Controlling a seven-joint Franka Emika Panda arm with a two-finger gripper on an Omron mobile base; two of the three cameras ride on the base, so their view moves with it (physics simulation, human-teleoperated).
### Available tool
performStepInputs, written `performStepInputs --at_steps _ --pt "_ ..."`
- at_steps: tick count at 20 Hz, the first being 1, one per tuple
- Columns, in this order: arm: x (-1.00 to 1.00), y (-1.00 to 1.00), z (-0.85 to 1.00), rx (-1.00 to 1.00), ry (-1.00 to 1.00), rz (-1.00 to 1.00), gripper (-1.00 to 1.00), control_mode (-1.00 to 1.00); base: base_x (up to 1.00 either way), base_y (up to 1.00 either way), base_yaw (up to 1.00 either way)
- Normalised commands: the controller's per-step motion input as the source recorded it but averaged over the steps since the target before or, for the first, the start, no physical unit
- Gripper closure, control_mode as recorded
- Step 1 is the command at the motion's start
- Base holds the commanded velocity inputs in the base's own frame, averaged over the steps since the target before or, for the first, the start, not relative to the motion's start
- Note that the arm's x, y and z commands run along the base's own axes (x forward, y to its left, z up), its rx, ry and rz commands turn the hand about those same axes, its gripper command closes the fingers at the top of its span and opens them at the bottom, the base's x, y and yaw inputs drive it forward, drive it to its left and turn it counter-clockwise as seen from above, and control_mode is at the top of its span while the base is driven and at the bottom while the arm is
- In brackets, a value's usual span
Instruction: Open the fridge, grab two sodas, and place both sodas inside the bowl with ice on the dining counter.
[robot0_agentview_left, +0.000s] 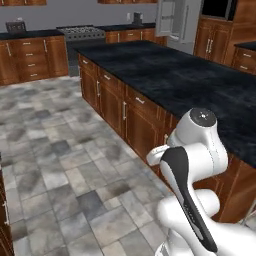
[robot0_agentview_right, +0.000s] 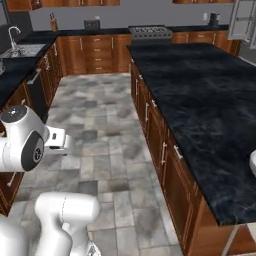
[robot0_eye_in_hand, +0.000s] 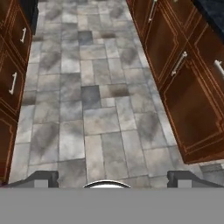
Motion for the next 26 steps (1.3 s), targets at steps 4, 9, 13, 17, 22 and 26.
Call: performStepInputs --at_steps 4,9,13,17,22,26 --pt "0.0 0.0 0.0 0.0 0.0 0.0 -1.0 1.0 0.98 0.93 -0.04" --pt "0.0 0.0 0.0 0.0 0.0 0.0 -1.0 1.0 1.0 0.43 0.14" --pt "0.0 0.0 0.0 0.0 0.0 0.0 -1.0 1.0 1.0 0.01 0.29" --pt "0.0 0.0 0.0 0.0 0.0 0.0 -1.0 1.0 1.0 0.0 0.3" --pt "0.0 0.0 0.0 0.0 0.0 0.0 -1.0 1.0 1.0 0.0 0.28" --pt "0.0 0.0 0.0 0.0 0.0 0.0 -1.0 1.0 1.0 -0.1 0.12"
